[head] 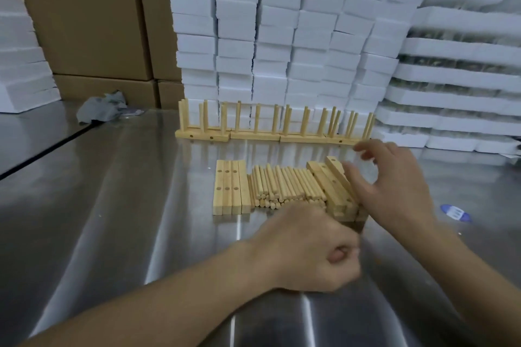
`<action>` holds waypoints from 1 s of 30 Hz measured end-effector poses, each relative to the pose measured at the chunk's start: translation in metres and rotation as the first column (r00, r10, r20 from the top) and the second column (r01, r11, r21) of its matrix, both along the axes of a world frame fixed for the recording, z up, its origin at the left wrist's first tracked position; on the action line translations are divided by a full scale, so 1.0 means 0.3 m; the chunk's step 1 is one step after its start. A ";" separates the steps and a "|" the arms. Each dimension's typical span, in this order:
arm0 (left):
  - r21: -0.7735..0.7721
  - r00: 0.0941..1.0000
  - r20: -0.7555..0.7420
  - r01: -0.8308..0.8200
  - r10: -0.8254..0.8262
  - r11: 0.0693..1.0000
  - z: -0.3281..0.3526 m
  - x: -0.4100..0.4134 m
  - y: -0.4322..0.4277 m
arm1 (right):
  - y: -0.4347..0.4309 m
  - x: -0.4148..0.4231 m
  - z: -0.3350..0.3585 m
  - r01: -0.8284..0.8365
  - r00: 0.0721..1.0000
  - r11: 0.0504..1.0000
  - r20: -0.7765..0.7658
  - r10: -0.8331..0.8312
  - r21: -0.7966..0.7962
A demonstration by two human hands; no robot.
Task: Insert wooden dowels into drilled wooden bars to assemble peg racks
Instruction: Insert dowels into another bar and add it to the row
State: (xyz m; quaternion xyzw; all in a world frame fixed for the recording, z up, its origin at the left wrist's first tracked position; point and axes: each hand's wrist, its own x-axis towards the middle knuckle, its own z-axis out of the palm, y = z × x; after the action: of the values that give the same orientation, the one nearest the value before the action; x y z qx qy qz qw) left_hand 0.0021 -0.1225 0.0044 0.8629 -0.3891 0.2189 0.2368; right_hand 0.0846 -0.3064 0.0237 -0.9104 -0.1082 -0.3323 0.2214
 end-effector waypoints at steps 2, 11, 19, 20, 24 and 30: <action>0.063 0.995 -0.086 -0.052 0.057 0.997 -0.023 0.034 0.024 | -0.027 -0.003 -0.033 0.003 0.997 0.998 -0.074 0.001 0.059; -0.015 0.989 -0.022 -0.144 0.144 0.989 -0.060 -0.011 0.067 | -0.039 0.001 -0.060 0.005 0.984 0.984 -0.177 0.027 0.177; -0.295 0.967 -0.083 -0.253 0.239 0.921 -0.066 -0.105 0.230 | -0.057 -0.059 0.026 -0.362 0.895 0.809 -0.069 0.441 0.464; -0.336 0.964 -0.057 -0.263 0.259 0.904 -0.059 -0.111 0.260 | -0.041 -0.070 0.033 -0.445 0.821 0.760 -0.121 0.557 0.474; -0.404 0.934 0.014 -0.321 0.356 0.857 -0.002 -0.087 0.342 | 0.013 -0.104 0.015 -0.609 0.624 0.687 -0.296 0.723 0.396; -0.273 0.917 -0.081 -0.398 0.391 0.876 -0.038 -0.054 0.395 | 0.010 -0.096 -0.029 -0.606 0.697 0.790 -0.417 0.584 0.095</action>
State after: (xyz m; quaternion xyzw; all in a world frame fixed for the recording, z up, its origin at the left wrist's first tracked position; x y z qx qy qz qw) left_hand -0.0141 -0.0039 -0.0069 0.8836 -0.1669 0.3058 0.3130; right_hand 0.0559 -0.3033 0.0150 -0.8811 -0.3537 -0.0336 0.3121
